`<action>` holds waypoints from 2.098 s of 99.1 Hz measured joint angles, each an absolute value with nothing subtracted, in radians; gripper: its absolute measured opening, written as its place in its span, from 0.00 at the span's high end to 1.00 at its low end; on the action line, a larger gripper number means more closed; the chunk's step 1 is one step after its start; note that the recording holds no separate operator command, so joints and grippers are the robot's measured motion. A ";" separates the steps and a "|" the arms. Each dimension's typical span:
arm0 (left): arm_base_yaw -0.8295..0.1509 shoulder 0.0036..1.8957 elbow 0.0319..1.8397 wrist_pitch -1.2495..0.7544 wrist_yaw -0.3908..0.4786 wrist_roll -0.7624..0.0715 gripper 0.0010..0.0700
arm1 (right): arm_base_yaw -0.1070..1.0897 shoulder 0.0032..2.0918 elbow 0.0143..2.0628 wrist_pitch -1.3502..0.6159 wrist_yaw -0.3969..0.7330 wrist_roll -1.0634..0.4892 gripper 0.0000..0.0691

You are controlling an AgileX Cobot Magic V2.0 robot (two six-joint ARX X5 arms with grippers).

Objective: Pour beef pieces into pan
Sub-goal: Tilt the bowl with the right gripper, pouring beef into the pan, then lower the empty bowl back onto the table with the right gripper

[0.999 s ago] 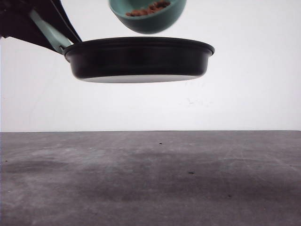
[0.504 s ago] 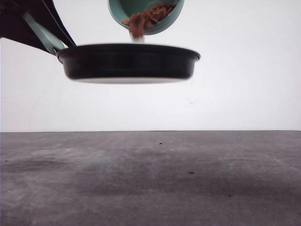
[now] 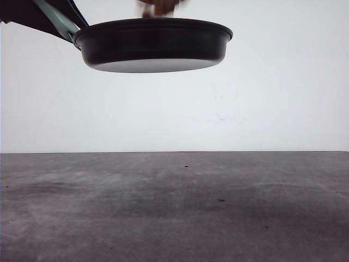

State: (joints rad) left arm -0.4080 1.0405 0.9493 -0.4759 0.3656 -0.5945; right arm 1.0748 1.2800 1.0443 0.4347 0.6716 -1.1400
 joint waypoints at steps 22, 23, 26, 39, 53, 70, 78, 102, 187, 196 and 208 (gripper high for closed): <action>-0.408 1.040 0.949 -0.476 0.366 -0.597 0.95 | 1.071 1.278 1.044 0.510 0.624 -1.204 0.98; -0.408 1.040 0.949 -0.476 0.366 -0.597 0.95 | 1.070 1.278 1.044 0.509 0.623 -1.205 0.98; -0.408 1.040 0.949 -0.476 0.366 -0.598 0.95 | 1.065 1.278 1.044 0.509 0.620 -1.206 0.98; -0.407 1.040 0.949 -0.476 0.366 -0.599 0.95 | 1.063 1.278 1.044 0.530 0.610 -1.208 0.98; -0.406 1.041 0.949 -0.477 0.366 -0.599 0.95 | 1.058 1.278 1.044 0.540 0.604 -1.220 0.98; -0.406 1.042 0.949 -0.478 0.365 -0.599 0.95 | 1.040 1.278 1.044 0.546 0.601 -1.194 0.98; -0.406 1.044 0.949 -0.478 0.366 -0.599 0.95 | 1.017 1.278 1.044 0.504 0.602 -1.129 0.98; -0.397 1.046 0.949 -0.476 0.365 -0.599 0.95 | 0.991 1.278 1.044 0.356 0.629 -0.903 0.98; -0.382 1.057 0.949 -0.445 0.346 -0.598 0.95 | 0.985 1.301 1.045 0.596 0.569 -1.177 0.98; -0.382 1.061 0.949 -0.445 0.346 -0.598 0.95 | 0.994 1.299 1.045 0.586 0.561 -1.199 0.98; -0.382 1.061 0.949 -0.445 0.345 -0.598 0.95 | 0.988 1.300 1.045 0.561 0.570 -1.146 0.98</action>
